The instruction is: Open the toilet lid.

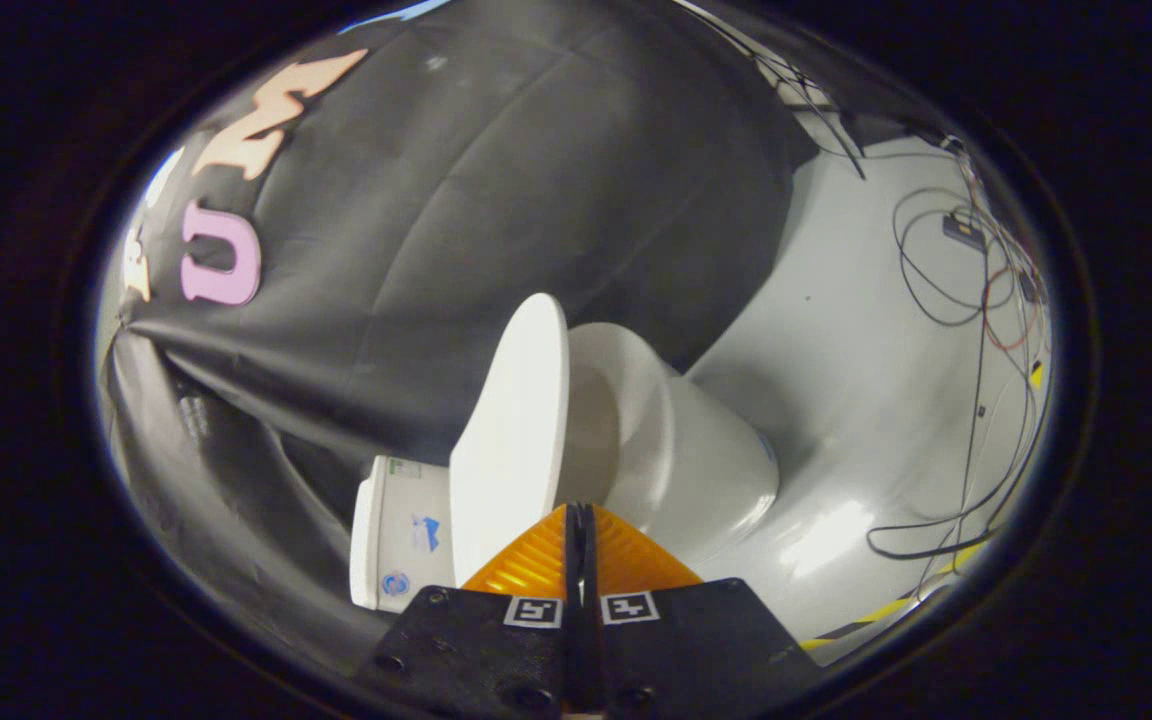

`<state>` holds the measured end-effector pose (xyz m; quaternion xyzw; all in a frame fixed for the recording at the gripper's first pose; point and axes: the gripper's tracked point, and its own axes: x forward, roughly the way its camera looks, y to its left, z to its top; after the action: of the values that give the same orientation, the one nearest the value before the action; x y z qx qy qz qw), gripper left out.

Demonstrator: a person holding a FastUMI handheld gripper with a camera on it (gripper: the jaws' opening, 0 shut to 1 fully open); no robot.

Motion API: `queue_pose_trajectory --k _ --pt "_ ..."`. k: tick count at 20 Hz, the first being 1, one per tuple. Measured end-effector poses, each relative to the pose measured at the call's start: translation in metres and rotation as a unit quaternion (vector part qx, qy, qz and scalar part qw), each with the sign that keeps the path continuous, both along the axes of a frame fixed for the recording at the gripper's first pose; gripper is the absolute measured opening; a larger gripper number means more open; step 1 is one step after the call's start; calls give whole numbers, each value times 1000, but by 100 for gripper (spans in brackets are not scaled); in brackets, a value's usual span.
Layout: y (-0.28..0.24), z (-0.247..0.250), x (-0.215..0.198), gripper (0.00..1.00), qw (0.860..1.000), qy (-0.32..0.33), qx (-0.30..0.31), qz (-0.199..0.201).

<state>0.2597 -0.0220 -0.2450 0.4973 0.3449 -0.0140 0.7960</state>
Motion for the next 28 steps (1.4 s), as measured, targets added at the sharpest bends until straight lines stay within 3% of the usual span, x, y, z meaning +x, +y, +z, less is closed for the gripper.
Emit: queue_pose_trajectory --k 6,9,12,17,28 --pt "56 119 12 0 995 -76 -60 29" --pt "89 160 18 0 985 -90 -137 52" --pt "108 182 18 0 971 -90 -212 68" --pt "120 209 18 0 963 -101 -234 82" --pt "200 243 43 0 926 -154 -302 165"
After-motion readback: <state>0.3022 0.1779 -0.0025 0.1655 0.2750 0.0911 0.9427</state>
